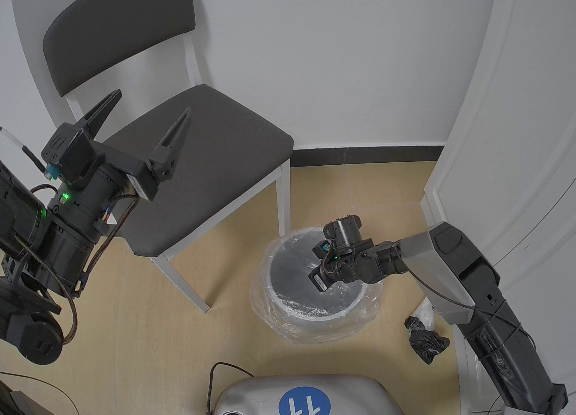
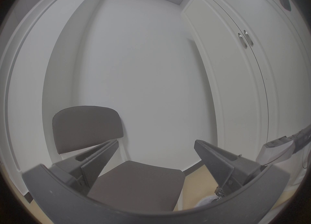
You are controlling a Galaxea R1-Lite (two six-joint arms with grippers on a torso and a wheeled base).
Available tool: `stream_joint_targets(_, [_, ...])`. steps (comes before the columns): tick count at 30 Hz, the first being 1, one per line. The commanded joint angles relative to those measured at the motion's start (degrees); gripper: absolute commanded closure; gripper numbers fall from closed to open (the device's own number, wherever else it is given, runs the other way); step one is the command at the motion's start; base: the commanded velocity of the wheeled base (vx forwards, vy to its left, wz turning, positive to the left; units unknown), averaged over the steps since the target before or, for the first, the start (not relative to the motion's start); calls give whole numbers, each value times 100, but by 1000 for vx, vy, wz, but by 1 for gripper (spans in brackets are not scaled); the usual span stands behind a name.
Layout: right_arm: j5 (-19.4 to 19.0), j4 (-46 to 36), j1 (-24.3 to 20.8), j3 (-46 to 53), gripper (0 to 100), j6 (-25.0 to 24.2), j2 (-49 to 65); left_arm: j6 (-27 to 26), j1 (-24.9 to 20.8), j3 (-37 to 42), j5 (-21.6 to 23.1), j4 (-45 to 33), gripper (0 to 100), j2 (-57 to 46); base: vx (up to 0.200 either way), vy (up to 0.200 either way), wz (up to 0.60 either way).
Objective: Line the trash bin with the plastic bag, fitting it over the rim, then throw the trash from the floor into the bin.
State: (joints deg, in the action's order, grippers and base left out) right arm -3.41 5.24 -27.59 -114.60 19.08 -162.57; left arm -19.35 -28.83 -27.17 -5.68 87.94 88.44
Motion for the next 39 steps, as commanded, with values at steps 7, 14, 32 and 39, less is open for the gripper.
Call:
stream_joint_targets(7, [763,-463,-115,1,100,289,463,1,9,10,-3,4,0,24,0,0,0])
stream_joint_targets(14, [1299,-1412,-80,1,100,500,753,1,9,10,6,4,0,85,0,0,0])
stream_joint_targets(32, [1431,-674,140,1,100,1089,-169,-8,0,1,6,4,0,165,0,0,0])
stream_joint_targets(39, [359,-375,166,1,100,1010,-231,-17,-9,-7,6,12,0,314,0,0,0])
